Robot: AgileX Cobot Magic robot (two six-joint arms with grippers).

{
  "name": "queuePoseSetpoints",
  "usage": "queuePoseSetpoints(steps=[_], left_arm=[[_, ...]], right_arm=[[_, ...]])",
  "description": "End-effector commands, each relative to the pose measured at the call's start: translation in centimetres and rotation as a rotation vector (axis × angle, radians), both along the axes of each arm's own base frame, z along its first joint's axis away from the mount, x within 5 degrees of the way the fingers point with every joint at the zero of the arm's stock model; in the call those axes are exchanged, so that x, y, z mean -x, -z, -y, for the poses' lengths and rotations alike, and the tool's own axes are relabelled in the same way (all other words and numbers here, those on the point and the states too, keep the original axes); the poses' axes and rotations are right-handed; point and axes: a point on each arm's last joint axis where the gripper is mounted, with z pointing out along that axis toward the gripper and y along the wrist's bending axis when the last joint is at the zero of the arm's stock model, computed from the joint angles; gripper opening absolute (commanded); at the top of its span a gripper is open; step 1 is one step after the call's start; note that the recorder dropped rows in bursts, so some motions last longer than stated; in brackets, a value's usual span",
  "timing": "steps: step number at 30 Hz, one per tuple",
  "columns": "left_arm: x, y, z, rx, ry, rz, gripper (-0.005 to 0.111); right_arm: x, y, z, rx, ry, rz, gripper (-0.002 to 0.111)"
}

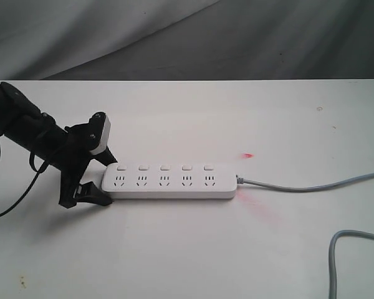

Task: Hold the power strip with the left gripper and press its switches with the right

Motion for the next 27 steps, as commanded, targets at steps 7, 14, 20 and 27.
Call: queuePoseSetpoints(steps=[7, 14, 20, 27], left_arm=[[-0.12, 0.31, -0.48, -0.054, 0.017, 0.027, 0.052], [-0.12, 0.31, -0.48, -0.054, 0.017, 0.027, 0.046], [-0.12, 0.31, -0.48, -0.054, 0.017, 0.027, 0.046], [-0.12, 0.31, -0.48, -0.055, 0.019, 0.028, 0.046]], right_arm=[[0.03, 0.07, 0.05, 0.003, 0.007, 0.004, 0.0], [0.03, 0.07, 0.05, 0.003, 0.007, 0.004, 0.0], [0.03, 0.07, 0.05, 0.003, 0.007, 0.004, 0.0], [0.03, 0.07, 0.05, 0.003, 0.007, 0.004, 0.0]])
